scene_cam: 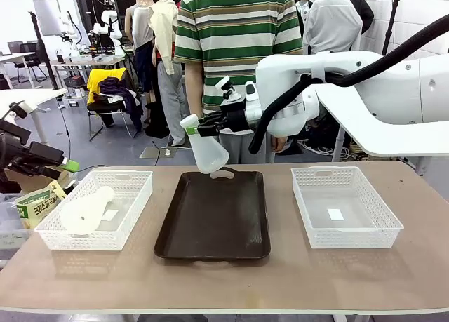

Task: Prepare the laboratory tools.
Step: Place the picked Big flask upright in the Handle tray as instructed by the person.

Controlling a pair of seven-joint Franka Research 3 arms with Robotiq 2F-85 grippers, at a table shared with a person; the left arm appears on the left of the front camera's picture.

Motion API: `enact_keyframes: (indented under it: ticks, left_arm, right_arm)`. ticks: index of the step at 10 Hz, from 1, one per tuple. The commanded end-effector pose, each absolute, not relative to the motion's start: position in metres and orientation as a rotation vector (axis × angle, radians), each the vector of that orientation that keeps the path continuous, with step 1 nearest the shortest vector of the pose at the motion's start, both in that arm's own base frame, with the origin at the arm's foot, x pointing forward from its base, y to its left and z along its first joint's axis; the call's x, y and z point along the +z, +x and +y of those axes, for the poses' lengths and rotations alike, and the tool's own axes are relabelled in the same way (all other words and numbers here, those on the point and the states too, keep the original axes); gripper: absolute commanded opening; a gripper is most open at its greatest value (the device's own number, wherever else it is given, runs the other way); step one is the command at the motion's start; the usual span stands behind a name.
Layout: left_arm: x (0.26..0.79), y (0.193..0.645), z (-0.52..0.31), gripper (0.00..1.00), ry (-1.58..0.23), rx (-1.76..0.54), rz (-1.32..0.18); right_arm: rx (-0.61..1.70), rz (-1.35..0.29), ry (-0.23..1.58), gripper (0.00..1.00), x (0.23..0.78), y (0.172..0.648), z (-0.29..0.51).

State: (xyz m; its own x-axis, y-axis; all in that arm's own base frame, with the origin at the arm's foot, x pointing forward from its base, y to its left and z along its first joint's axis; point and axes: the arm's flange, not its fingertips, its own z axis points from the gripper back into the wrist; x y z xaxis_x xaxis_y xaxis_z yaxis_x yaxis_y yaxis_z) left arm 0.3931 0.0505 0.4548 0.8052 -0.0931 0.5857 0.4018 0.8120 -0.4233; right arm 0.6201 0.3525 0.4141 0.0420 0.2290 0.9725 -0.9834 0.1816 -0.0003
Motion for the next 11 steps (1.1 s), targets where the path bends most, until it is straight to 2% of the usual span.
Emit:
enact_keyframes:
  ticks: [1, 6, 11]
  left_arm:
    - [0.452, 0.394, 0.053, 1.0, -0.588, -0.298, -0.595]
    - [0.452, 0.394, 0.053, 1.0, -0.588, -0.298, -0.595]
    - [0.452, 0.394, 0.053, 1.0, -0.588, -0.298, -0.595]
  right_arm:
    - [1.176, -1.098, 0.982, 0.0, 0.396, 0.619, 0.356]
    - [1.142, -1.245, 1.097, 0.0, 0.342, 0.601, 0.362]
    - [1.082, -1.265, 1.146, 0.0, 0.31, 0.61, 0.344]
